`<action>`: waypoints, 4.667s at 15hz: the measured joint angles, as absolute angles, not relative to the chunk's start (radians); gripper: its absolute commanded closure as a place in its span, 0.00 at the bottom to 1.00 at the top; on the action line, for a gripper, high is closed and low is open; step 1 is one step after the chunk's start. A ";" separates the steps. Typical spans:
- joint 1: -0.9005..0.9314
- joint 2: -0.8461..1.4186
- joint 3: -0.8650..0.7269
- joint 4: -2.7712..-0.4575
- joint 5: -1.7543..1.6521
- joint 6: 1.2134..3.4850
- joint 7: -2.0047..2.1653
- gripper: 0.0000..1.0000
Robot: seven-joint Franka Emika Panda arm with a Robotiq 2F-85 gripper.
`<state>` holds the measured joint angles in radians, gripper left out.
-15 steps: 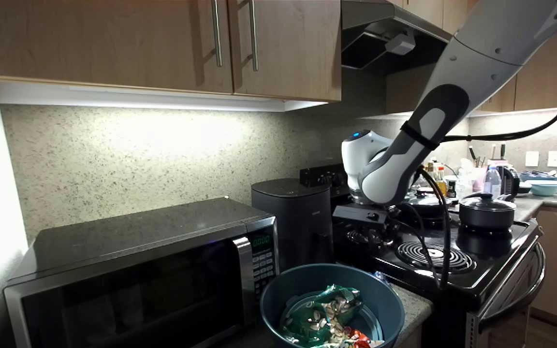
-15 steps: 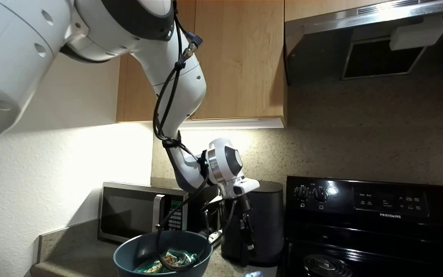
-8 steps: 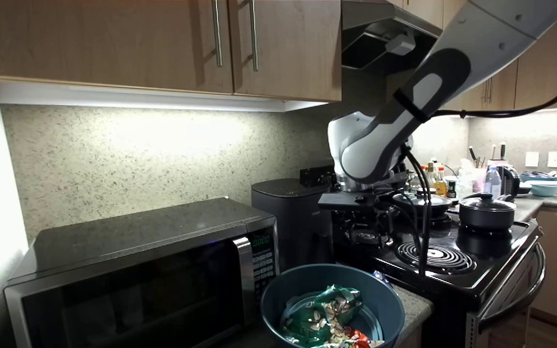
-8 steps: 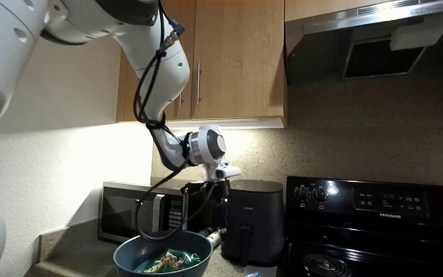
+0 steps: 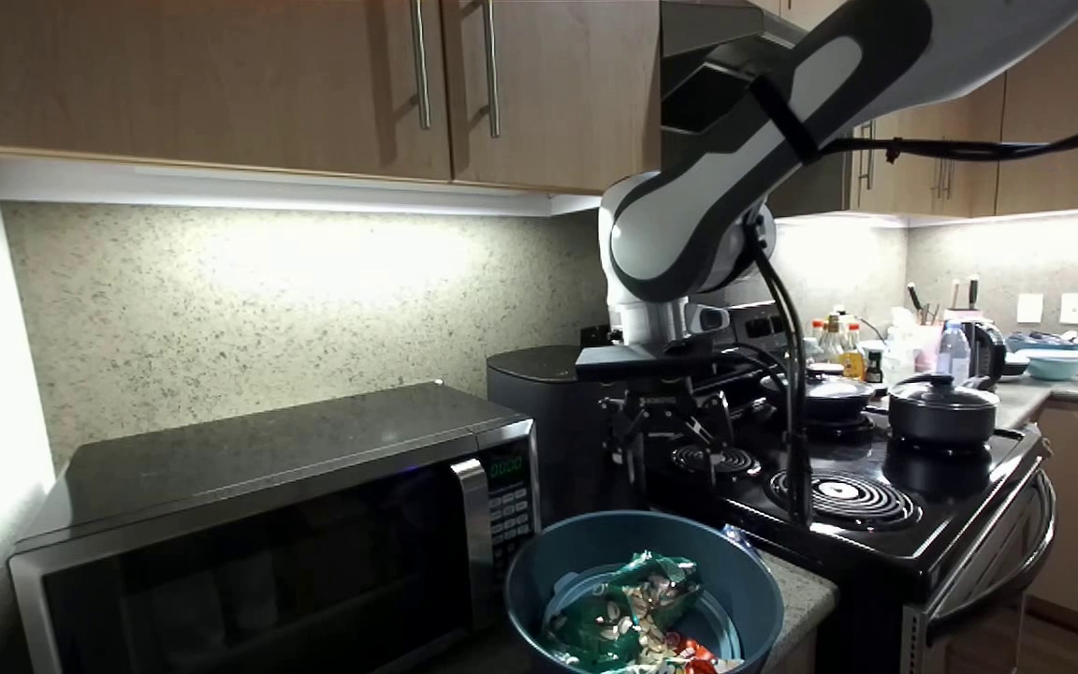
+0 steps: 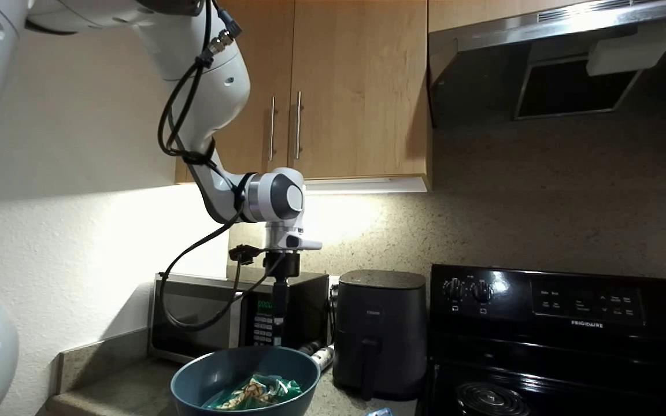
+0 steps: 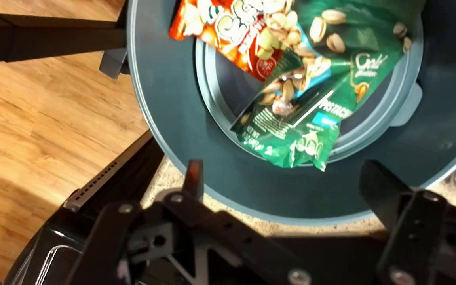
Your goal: Remove all the objects from the bowl
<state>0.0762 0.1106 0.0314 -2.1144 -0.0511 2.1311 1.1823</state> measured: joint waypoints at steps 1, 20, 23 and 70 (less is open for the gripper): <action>0.077 0.119 0.035 -2.115 -0.038 2.117 1.162 0.00; 0.136 0.340 0.011 -2.102 -0.094 2.302 1.186 0.26; 0.171 0.388 -0.009 -2.088 -0.125 2.347 1.238 0.47; -0.064 0.235 -0.103 -2.163 -0.432 2.405 2.226 0.92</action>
